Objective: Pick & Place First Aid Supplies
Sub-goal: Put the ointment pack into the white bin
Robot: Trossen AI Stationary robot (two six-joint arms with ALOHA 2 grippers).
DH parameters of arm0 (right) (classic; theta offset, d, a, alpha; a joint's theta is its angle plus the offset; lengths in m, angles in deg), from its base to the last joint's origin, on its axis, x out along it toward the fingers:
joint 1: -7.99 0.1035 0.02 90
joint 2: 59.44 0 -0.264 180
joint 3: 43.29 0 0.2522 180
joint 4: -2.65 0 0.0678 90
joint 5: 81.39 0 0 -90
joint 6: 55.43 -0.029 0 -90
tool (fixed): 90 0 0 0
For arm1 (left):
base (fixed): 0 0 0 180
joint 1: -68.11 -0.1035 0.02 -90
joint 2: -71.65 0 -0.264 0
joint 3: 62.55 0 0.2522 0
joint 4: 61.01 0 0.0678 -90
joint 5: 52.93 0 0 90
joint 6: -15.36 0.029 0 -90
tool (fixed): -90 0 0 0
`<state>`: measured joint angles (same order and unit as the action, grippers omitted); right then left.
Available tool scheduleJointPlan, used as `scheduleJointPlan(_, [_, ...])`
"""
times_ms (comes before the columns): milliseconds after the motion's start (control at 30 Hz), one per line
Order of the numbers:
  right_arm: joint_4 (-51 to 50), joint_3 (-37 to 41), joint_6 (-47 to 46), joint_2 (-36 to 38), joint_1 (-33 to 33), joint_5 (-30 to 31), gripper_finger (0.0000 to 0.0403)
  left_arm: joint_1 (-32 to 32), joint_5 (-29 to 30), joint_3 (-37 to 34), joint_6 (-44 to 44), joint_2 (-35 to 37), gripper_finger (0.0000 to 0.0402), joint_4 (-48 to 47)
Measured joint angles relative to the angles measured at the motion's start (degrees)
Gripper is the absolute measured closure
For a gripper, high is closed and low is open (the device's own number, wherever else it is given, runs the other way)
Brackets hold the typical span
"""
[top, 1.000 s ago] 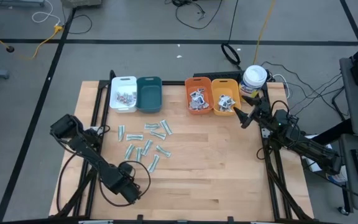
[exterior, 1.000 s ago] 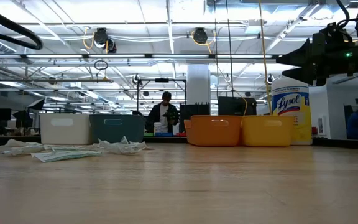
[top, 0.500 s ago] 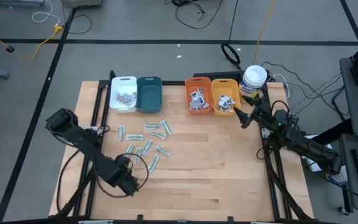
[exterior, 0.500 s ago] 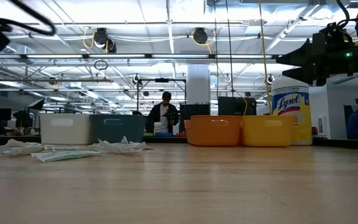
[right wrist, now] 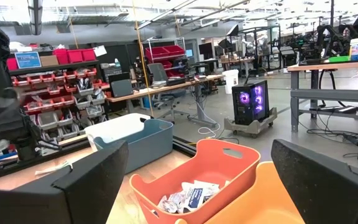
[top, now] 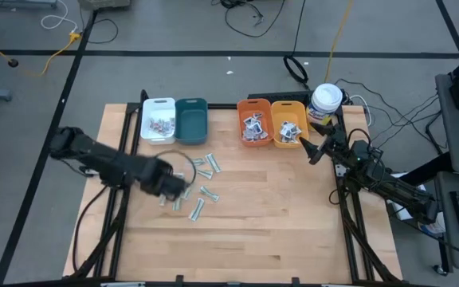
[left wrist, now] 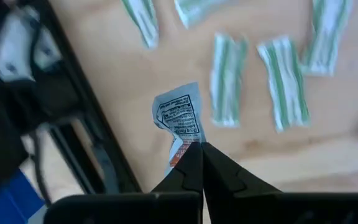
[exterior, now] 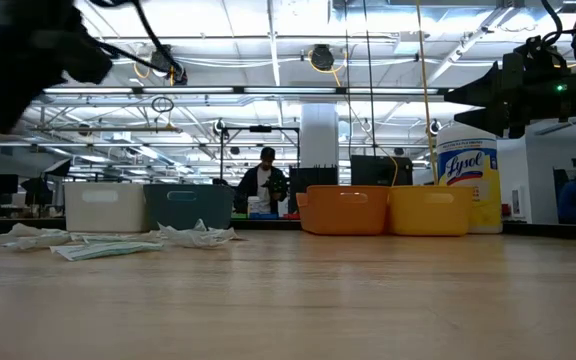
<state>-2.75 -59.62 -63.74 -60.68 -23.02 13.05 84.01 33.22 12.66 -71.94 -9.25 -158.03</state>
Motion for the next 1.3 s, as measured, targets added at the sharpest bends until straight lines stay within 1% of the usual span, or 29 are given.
scheduleJointPlan(200, [0.0,0.0,0.0,0.0,0.0,0.0,0.0011,-15.5,4.2,1.1,14.2,1.2,0.0401,-3.3])
scheduleJointPlan(367, [0.0,0.0,0.0,0.0,0.0,0.0,0.0011,-29.2,10.1,5.6,24.6,1.1,0.0402,-4.6])
scheduleJointPlan(533, [0.0,0.0,0.0,0.0,0.0,0.0,0.0011,-42.5,15.6,10.7,34.0,0.4,0.0402,-4.2])
scheduleJointPlan(633, [0.0,0.0,0.0,0.0,0.0,0.0,0.0011,-49.6,17.5,12.8,39.1,-1.4,0.0402,-3.2])
scheduleJointPlan(733, [0.0,0.0,0.0,0.0,0.0,0.0,0.0011,-55.9,17.9,13.8,44.0,-3.6,0.0402,0.5])
scheduleJointPlan(867, [0.0,0.0,0.0,0.0,0.0,0.0,0.0011,-61.0,17.6,13.8,47.8,-8.1,0.0402,7.8])
scheduleJointPlan(967, [0.0,0.0,0.0,0.0,0.0,0.0,0.0011,-63.2,17.0,13.8,49.8,-12.3,0.0402,11.2])
scheduleJointPlan(1067, [0.0,0.0,0.0,0.0,0.0,0.0,0.0011,-64.5,16.9,13.8,50.5,-16.3,0.0402,13.2])
scheduleJointPlan(1167, [0.0,0.0,0.0,0.0,0.0,0.0,0.0011,-65.1,16.8,13.8,50.9,-18.7,0.0399,13.9])
scheduleJointPlan(1300, [0.0,0.0,0.0,0.0,0.0,0.0,0.0011,-65.6,15.4,13.8,50.1,-19.4,0.0371,13.8])
